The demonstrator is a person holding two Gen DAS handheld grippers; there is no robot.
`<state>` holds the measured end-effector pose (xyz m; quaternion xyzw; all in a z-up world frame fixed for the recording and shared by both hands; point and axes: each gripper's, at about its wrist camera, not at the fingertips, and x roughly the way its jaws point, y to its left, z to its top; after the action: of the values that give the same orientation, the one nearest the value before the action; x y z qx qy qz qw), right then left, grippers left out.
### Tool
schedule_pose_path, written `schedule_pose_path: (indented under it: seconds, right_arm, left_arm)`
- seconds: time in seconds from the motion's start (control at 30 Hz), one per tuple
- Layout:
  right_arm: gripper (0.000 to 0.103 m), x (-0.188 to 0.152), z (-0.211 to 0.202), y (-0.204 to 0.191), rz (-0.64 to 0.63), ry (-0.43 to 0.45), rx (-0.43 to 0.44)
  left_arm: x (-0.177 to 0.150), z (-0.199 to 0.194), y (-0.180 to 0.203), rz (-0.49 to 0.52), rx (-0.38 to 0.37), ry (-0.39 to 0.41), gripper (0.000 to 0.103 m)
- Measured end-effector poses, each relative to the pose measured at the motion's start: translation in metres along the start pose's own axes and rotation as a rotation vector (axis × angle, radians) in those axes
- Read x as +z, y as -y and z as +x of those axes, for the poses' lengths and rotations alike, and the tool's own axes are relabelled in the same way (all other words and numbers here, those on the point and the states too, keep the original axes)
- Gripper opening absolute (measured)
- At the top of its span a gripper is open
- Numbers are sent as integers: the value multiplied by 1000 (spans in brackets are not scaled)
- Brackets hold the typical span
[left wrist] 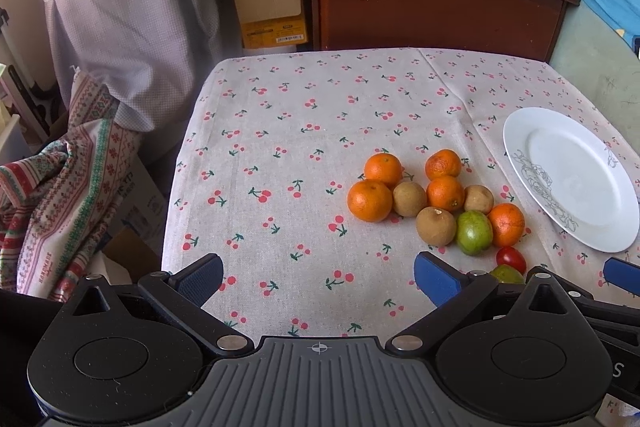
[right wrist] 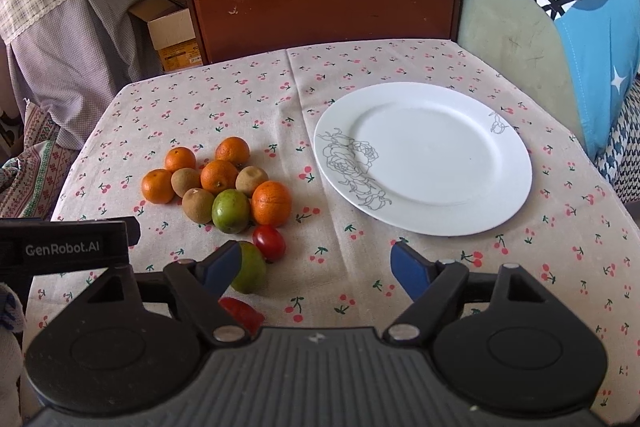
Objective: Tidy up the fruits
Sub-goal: 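Move both tools toward the fruit cluster beside the white plate, then grasp a red cherry tomato with the right tool while the left tool grasps a green lime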
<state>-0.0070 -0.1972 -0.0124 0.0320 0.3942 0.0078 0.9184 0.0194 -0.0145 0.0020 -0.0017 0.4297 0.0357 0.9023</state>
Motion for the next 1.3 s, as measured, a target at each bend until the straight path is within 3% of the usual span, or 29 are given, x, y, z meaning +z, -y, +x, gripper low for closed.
schedule_pose_path:
  seconds: [0.17, 0.33, 0.6, 0.83, 1.03, 1.3]
  right_arm:
    - [67, -13, -9, 6, -1, 3, 66]
    - [49, -27, -9, 2, 5, -34, 142]
    - [34, -35, -3, -17, -54, -34, 216]
    - [20, -35, 1, -17, -69, -6, 215]
    - [19, -36, -4, -4, -31, -5, 208]
    - [19, -36, -9, 35, 82, 21, 85]
  left_arm:
    - [-2, 4, -14, -51, -14, -1, 103]
    - [-3, 11, -20, -73, -11, -26, 103]
    - [-6, 9, -15, -51, -41, -3, 102]
    - [-7, 8, -10, -48, -76, 3, 101]
    - [-10, 6, 2, -19, -127, 11, 100]
    - [-16, 3, 25, 47, -216, 28, 96]
